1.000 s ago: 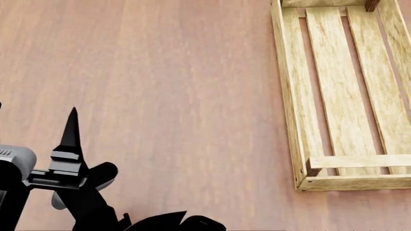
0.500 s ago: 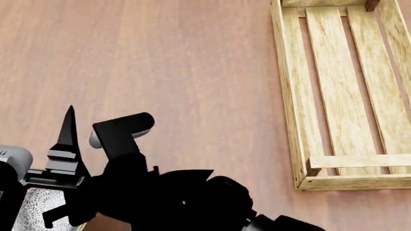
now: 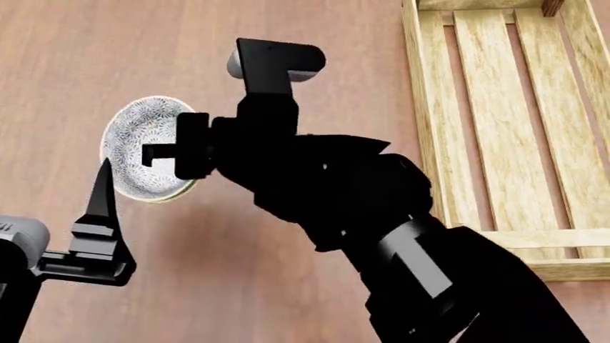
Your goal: Stack the right bowl on the left bowl and place them in the tray.
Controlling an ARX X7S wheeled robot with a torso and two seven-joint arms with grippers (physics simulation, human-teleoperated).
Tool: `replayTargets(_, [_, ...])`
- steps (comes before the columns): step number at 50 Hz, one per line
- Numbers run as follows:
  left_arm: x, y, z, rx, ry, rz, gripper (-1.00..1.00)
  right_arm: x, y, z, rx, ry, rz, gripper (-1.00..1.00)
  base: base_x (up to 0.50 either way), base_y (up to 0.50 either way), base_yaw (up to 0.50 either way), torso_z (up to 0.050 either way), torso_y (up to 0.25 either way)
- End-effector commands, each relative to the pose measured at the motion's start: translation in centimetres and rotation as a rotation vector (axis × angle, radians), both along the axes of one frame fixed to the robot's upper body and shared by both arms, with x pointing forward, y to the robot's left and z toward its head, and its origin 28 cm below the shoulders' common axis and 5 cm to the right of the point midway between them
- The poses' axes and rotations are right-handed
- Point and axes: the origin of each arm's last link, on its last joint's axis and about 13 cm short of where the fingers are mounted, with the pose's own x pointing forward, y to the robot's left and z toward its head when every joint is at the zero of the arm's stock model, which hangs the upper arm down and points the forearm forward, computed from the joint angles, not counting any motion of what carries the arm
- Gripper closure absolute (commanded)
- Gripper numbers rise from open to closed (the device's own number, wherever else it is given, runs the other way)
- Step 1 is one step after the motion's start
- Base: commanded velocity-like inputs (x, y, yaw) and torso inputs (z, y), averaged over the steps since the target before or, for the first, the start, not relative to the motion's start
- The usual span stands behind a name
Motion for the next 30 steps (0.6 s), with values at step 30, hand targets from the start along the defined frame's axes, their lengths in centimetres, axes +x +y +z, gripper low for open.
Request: replayTargets(30, [0.2, -0.1, -0.1, 0.006, 0.007, -0.002, -1.0, 2.1, -12.9, 13.9, 0.377, -0.1, -0.662, 1.0, 0.0, 0.0, 0.0, 0.0, 0.001])
